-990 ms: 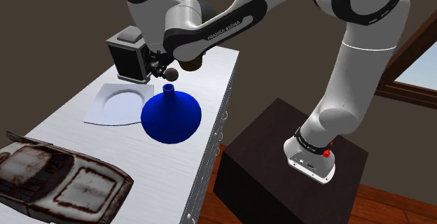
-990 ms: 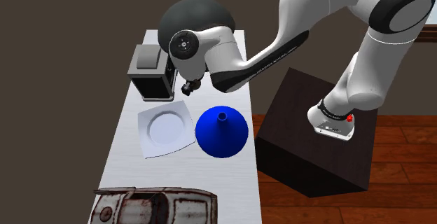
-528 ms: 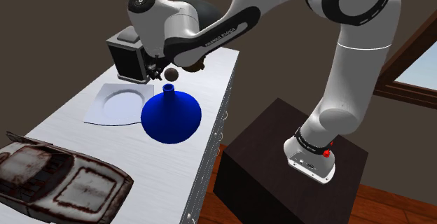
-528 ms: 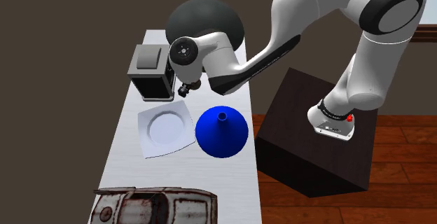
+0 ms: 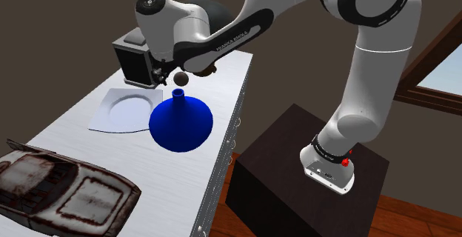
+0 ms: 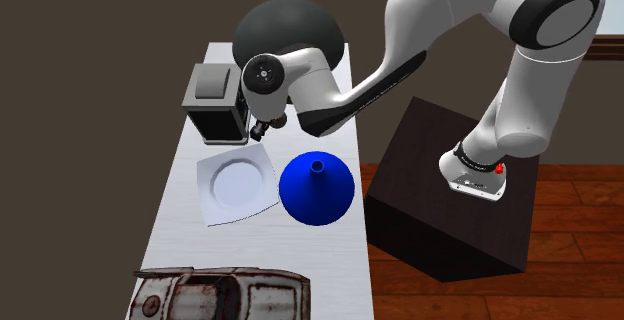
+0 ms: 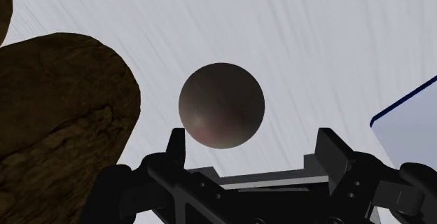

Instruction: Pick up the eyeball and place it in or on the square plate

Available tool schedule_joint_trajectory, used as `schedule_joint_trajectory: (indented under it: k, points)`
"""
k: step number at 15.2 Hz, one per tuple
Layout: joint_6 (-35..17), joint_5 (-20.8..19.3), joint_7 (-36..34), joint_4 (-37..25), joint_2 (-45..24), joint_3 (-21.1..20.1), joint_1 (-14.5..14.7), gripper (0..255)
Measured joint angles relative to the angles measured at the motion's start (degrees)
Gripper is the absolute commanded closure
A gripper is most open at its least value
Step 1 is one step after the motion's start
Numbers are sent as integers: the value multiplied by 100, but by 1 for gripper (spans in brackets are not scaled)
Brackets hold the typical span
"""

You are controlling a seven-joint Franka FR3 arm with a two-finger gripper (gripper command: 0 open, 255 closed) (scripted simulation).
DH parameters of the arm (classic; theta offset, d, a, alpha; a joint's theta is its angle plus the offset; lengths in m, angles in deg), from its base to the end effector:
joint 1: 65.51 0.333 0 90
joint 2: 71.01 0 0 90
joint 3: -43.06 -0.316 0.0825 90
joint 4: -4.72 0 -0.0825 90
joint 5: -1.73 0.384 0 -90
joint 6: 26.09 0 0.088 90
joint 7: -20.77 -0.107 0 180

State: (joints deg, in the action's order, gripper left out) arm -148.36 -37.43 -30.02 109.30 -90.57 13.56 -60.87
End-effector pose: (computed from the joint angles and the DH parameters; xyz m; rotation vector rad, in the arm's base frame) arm 0.5542 0.3143 0.3754 2.8254 0.0671 0.4353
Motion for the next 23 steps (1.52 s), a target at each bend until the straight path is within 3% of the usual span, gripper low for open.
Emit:
schedule_joint_trajectory:
  k: [3,9,11,16,23]
  points:
    - [210,-431,-24,91,86,19,-33,255]
    - [178,-243,-36,416,346,-40,-88,255]
    - [281,-310,-23,112,134,-65,-92,255]
    - [562,142,164,-63,118,-182,-224,255]
    - [932,400,422,-283,295,-245,-269,255]
